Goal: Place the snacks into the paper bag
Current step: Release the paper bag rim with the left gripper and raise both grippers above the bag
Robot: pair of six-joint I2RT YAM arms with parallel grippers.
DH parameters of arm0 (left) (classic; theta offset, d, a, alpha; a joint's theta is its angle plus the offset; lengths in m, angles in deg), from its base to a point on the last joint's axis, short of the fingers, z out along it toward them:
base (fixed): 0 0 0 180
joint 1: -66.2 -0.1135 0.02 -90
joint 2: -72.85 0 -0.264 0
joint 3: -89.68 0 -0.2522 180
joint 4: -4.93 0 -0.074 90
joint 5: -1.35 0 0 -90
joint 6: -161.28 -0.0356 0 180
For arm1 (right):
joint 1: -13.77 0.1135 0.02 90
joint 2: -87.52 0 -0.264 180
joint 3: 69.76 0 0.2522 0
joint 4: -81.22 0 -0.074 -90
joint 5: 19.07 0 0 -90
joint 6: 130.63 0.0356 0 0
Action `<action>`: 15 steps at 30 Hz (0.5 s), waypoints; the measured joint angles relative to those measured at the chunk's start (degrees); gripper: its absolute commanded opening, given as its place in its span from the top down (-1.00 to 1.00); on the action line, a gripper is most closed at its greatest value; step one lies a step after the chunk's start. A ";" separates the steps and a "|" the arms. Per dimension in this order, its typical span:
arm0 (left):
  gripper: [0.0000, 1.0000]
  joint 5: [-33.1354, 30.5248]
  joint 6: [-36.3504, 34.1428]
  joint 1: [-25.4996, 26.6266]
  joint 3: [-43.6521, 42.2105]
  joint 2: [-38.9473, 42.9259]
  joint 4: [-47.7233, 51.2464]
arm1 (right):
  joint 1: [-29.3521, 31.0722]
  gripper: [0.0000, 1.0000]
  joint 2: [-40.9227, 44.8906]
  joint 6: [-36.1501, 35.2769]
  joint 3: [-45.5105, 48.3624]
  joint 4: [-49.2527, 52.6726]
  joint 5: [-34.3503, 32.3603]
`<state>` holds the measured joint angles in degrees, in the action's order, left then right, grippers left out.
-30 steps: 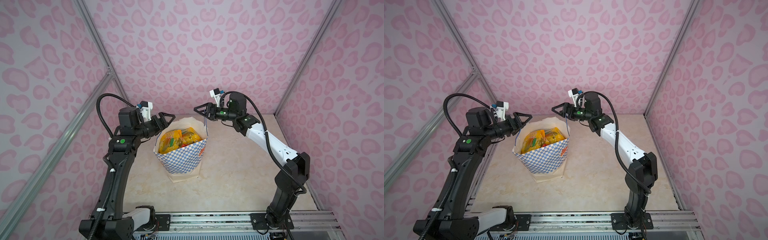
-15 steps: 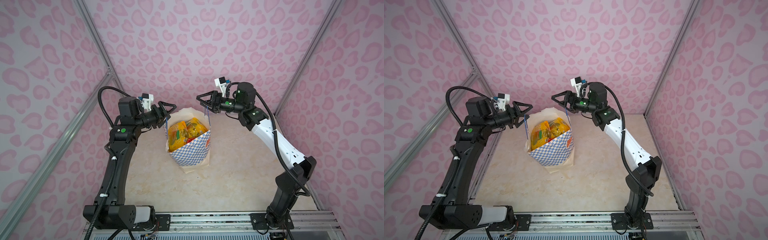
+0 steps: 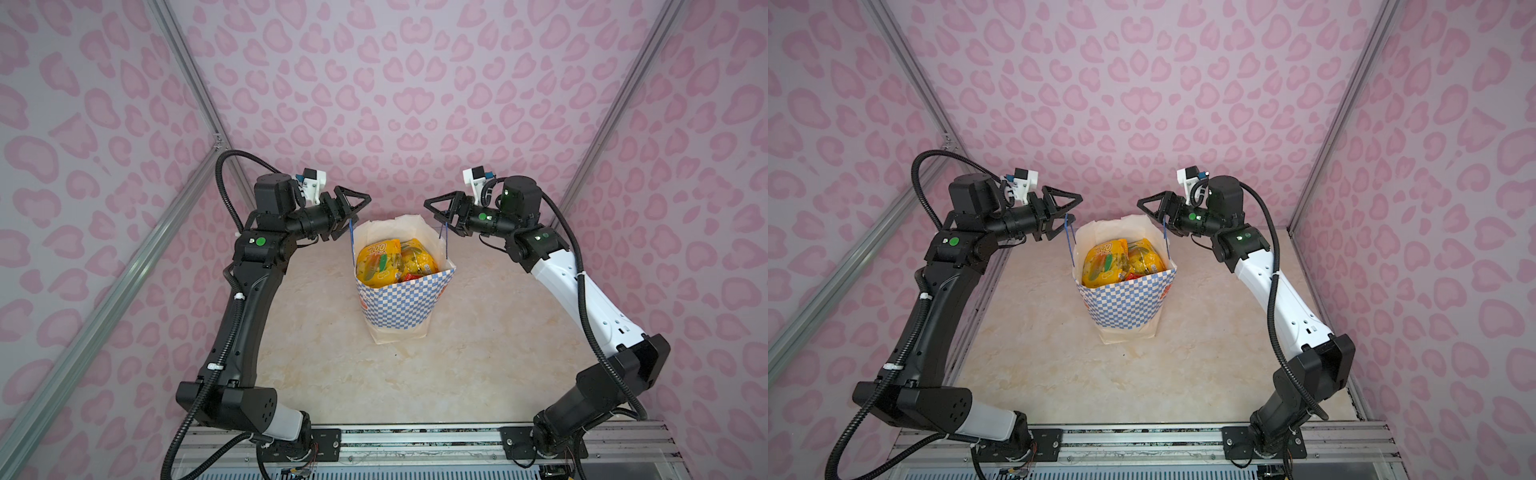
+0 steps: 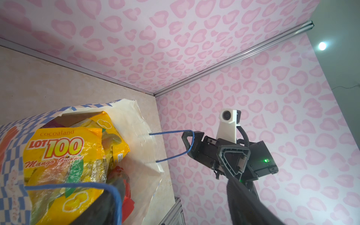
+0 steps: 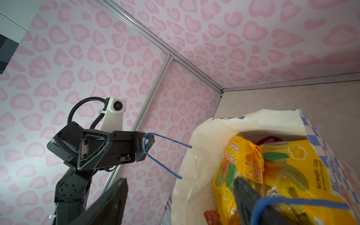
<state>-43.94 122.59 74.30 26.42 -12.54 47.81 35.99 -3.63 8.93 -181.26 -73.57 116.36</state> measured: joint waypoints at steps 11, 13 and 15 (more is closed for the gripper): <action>-0.72 -1.70 -1.77 0.63 -9.86 2.40 -5.05 | -0.61 -0.80 5.11 -1.97 10.32 -4.76 -1.53; -0.74 -1.73 -2.03 0.39 -11.37 2.82 -6.62 | -0.61 -0.81 5.57 -2.47 11.45 -5.92 -2.19; -0.77 -2.80 -2.16 0.00 -12.83 2.86 -7.37 | -0.61 -0.83 6.16 -3.06 13.27 -7.28 -3.04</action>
<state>-46.74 120.42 74.30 13.59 -9.67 40.44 35.37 2.53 5.87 -167.99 -80.85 113.32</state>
